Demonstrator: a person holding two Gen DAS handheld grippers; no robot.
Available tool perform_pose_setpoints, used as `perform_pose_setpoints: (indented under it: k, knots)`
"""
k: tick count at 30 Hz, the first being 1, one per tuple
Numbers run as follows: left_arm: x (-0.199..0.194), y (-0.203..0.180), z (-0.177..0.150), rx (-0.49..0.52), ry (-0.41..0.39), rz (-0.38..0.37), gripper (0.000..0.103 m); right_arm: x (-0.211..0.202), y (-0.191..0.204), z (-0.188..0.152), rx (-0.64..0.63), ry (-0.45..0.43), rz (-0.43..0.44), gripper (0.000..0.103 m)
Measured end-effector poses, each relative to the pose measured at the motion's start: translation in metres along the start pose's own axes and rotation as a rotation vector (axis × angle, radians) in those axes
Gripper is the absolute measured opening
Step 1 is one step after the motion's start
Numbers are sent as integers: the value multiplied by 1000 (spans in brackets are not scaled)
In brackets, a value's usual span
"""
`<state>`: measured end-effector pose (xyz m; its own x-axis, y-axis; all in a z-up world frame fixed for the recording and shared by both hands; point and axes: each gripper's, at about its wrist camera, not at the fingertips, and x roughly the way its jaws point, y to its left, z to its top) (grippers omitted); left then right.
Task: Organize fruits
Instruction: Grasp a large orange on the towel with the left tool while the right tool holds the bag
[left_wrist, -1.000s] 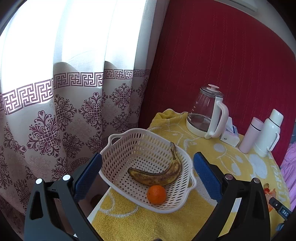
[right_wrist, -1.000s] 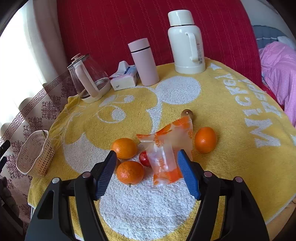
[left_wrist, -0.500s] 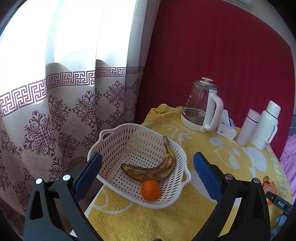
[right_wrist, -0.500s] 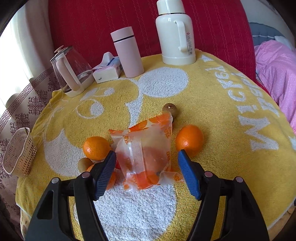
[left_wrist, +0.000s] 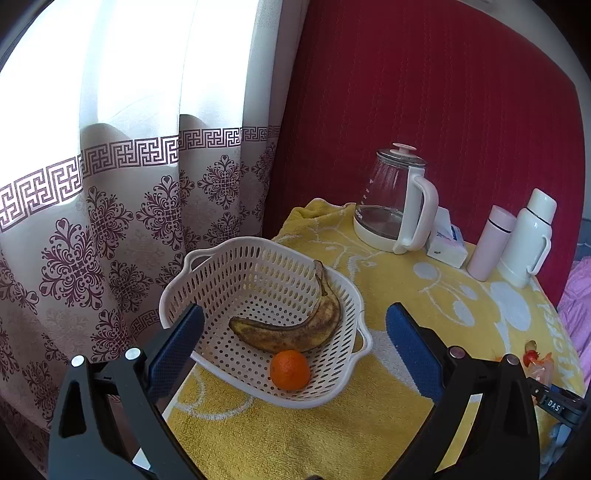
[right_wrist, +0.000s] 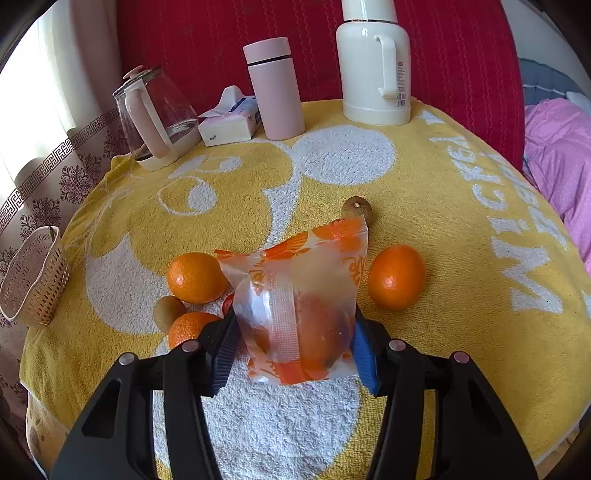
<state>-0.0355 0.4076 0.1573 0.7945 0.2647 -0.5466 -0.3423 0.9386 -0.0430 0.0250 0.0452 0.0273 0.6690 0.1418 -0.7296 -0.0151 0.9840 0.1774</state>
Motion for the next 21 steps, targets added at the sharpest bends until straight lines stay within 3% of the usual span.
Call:
perform_pose_setpoints:
  k: [10,21]
  knots:
    - [0,-19,-3,43,11,-20,100,-38,-15,-5,38,-51,62,51]
    - [6,-81,-20,194,59,-102,100,-49,-55,-17,59,-58,-13,51]
